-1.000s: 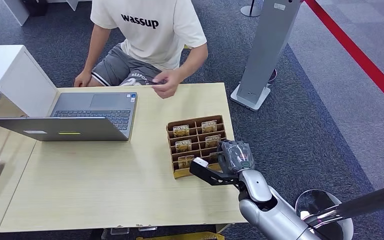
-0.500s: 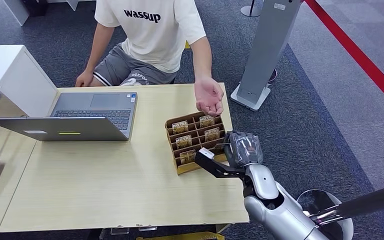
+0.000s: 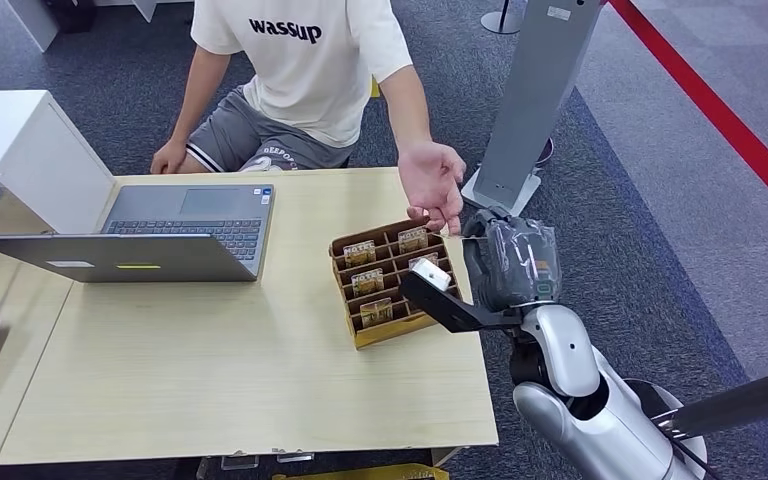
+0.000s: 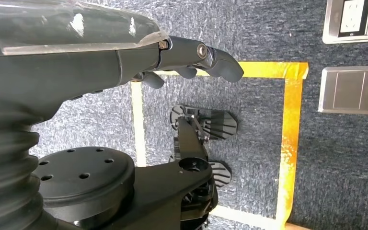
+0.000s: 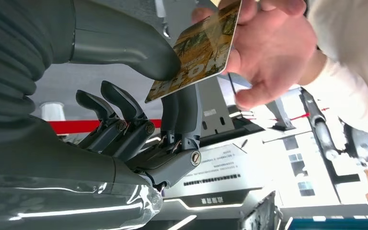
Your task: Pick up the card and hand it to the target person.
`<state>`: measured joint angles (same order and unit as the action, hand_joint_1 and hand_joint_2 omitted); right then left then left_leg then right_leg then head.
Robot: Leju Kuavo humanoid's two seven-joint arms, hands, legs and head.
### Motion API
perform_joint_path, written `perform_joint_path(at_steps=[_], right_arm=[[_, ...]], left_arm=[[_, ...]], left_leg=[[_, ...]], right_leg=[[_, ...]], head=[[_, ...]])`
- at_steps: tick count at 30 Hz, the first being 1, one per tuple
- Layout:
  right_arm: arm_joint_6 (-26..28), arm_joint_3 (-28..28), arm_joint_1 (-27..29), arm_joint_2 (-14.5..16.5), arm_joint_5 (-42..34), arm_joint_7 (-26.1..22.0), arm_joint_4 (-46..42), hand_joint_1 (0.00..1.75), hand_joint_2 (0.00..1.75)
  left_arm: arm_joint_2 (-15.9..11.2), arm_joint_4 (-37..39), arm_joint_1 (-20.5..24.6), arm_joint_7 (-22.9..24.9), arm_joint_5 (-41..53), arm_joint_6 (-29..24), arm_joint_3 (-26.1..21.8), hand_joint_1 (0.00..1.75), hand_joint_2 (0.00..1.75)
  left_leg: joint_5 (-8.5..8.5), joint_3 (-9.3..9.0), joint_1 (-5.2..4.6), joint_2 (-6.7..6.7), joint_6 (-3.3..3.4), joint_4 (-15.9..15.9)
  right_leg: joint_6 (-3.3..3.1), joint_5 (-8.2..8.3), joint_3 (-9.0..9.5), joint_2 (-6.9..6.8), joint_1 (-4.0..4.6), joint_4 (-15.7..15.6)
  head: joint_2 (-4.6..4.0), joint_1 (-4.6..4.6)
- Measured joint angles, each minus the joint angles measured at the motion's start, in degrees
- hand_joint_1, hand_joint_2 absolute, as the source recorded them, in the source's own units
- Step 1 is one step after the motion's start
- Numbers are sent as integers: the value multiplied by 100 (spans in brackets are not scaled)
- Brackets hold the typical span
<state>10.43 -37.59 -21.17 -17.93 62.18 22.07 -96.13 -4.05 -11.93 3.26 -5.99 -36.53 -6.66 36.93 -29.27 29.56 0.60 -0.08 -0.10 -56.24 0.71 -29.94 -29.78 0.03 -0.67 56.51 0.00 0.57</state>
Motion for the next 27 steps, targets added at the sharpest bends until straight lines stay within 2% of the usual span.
perform_joint_path(at_steps=[8,11,12,15,16,22,27], right_arm=[[634,22,39,-4,13,-331,-237,169,175],[726,24,81,-1,8,-392,-242,138,175],[742,24,94,2,4,-411,-240,104,175],[766,24,113,13,-13,-453,-226,8,175],[771,24,117,16,-22,-462,-219,0,175],[845,37,169,23,-366,-527,-176,0,175],[1003,150,314,27,-2343,-1132,-112,0,175]], left_arm=[[-1,0,5,-26,-93,142,7,0,175],[0,0,6,-39,-93,165,22,0,44],[-1,-1,6,-35,-93,167,36,0,0],[-1,0,8,10,-89,156,83,0,0],[-1,0,8,24,-88,149,97,0,0],[-1,0,9,31,-136,107,121,0,0],[-3,0,9,33,-187,46,135,0,0]], left_leg=[[0,0,0,0,0,0],[0,0,0,0,0,0],[0,0,0,0,0,0],[0,1,0,0,0,0],[0,1,0,0,0,0],[0,0,0,0,0,0],[0,1,0,-1,0,0]], right_leg=[[0,0,1,0,0,0],[0,0,1,0,0,0],[0,0,0,0,0,0],[0,0,0,0,0,0],[0,0,0,0,0,0],[0,0,0,0,0,0],[0,0,0,0,0,0]], head=[[0,2],[0,2],[0,1],[0,-1],[0,-1],[0,1],[0,-1]])
